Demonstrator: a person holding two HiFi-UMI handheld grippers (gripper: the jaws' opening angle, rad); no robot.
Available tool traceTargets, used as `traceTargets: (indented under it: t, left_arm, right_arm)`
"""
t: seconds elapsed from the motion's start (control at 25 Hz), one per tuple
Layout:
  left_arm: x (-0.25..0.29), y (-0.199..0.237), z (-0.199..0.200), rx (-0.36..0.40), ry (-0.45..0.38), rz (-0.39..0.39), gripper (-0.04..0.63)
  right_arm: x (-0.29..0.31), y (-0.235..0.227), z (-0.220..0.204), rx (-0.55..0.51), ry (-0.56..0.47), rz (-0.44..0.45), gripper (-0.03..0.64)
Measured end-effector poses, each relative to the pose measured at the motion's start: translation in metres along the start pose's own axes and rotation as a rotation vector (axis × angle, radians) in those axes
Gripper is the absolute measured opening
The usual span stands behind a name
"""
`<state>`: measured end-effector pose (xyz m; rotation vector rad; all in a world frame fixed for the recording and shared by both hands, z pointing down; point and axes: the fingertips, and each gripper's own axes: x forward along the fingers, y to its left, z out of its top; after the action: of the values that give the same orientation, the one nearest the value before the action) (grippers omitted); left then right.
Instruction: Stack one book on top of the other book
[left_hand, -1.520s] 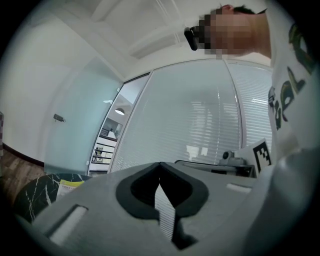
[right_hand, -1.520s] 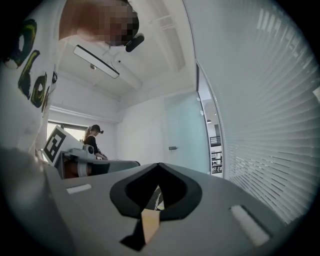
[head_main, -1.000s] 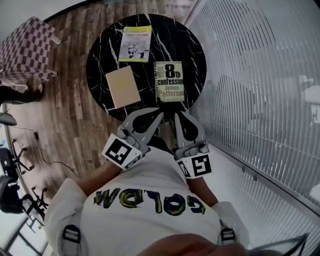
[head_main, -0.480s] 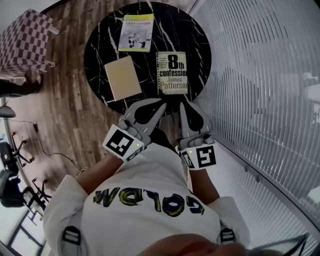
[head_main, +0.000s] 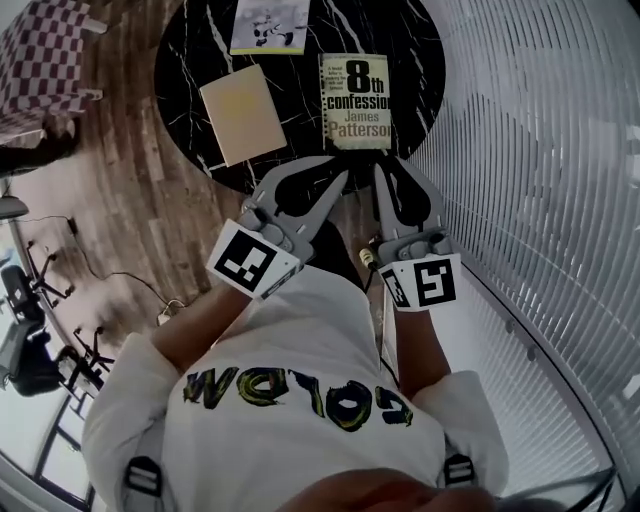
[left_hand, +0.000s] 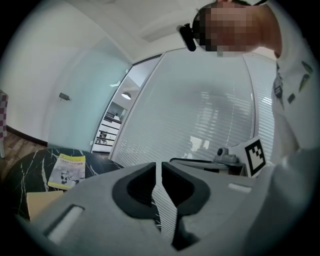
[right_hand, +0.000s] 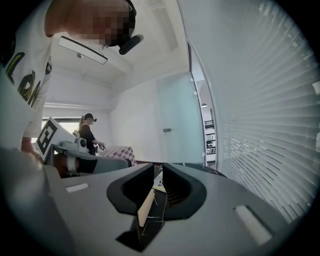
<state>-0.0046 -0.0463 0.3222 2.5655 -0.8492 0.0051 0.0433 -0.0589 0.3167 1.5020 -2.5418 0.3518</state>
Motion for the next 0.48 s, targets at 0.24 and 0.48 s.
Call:
traceTargets:
  t: [0.24,0.48]
  left_arm:
    - [0.015,0.023,-0.025,-0.019,0.019,0.031,0.039]
    - [0.030,0.039,-0.053,-0.015,0.059,0.046,0.060]
  right_arm:
    - [0.013,-0.013,-0.028,0.004,0.057,0.002,0.080]
    - [0.022,-0.035,-0.058,0.005,0.110,-0.015,0.106]
